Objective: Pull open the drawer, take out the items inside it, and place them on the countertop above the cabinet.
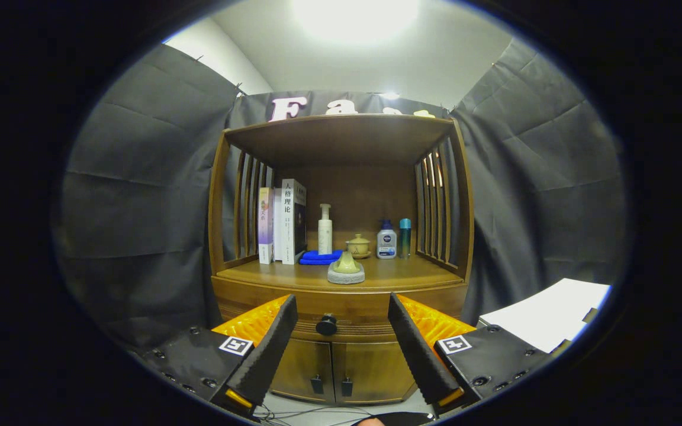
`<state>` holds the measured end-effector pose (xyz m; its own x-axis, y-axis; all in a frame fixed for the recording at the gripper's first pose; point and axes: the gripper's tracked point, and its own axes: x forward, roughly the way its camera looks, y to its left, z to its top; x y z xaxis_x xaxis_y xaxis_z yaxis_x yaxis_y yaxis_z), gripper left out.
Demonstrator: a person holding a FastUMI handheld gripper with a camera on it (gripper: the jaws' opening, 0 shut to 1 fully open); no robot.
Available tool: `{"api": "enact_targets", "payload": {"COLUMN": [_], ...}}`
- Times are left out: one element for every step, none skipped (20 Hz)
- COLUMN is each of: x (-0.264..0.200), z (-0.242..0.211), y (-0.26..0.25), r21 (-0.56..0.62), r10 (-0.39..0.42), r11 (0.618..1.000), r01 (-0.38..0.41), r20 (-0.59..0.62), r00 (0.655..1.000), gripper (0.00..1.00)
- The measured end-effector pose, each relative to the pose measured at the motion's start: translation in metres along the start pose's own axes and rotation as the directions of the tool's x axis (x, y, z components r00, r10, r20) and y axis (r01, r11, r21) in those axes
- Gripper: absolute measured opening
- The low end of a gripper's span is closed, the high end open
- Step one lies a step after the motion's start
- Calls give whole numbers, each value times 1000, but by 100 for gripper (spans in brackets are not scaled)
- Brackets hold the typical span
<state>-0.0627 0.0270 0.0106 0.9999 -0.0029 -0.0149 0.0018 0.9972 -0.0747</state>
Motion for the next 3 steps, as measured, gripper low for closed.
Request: {"api": "enact_targets", "payload": {"x": [0,1,1], "z": [-1,-1,-2], "y": [0,1,1], "r21": [1,1,1], "r10": [2,4,5], "r11": [1000,1000,1000], "r01": [-2,-4,-5], "r20": [-1,-1,-3], "r00": [1000,1000,1000], "gripper": [98,98,98]}}
